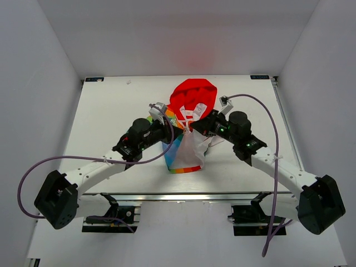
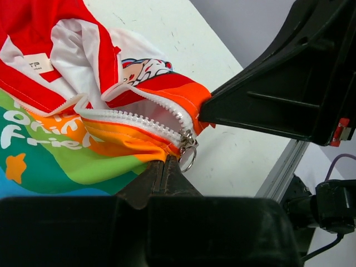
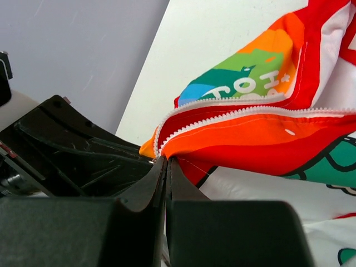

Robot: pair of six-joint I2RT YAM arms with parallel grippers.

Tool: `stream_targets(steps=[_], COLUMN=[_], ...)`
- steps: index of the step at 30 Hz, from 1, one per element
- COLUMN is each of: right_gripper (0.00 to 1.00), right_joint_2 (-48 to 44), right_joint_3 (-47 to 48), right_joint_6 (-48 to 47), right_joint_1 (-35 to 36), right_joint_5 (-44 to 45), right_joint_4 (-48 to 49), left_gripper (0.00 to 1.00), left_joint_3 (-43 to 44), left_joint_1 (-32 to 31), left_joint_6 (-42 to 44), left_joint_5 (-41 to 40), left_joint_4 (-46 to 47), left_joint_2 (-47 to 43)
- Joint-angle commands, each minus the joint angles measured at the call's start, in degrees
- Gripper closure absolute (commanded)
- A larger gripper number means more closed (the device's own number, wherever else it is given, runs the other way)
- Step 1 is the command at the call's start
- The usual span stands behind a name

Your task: Zip up the jacket

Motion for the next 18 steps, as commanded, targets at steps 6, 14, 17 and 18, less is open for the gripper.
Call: stream_targets(steps=[6, 14, 17, 18], right_gripper=[1.0, 1.0, 1.0, 1.0], right_joint_2=[-0.27, 1.23, 0.09, -0.35], right_joint_3=[7.9, 9.83, 10.36, 11.23], right_joint_6=[-0.01, 2.26, 2.53, 2.01], right_joint_1=[-2.25, -4.18, -6.11, -7.16], right_joint_5=[0.63, 2.56, 2.04, 2.04], right_joint_4=[-4.54, -7.18, -7.44, -8.84], left_gripper=[1.0, 1.0, 1.0, 1.0], left_joint_3=[-0.69, -0.96, -1.31, -1.31], left_joint_1=[-5.27, -12.74, -13.36, -13.88], left_joint_6=[4.78, 6.64, 6.11, 5.76], left_joint_5=[0.22, -5.04, -5.66, -6.54], left_joint_4=[-5.59, -10.15, -12.52, -14.1], left_joint_2=[-2.1, -3.33, -3.16, -2.89])
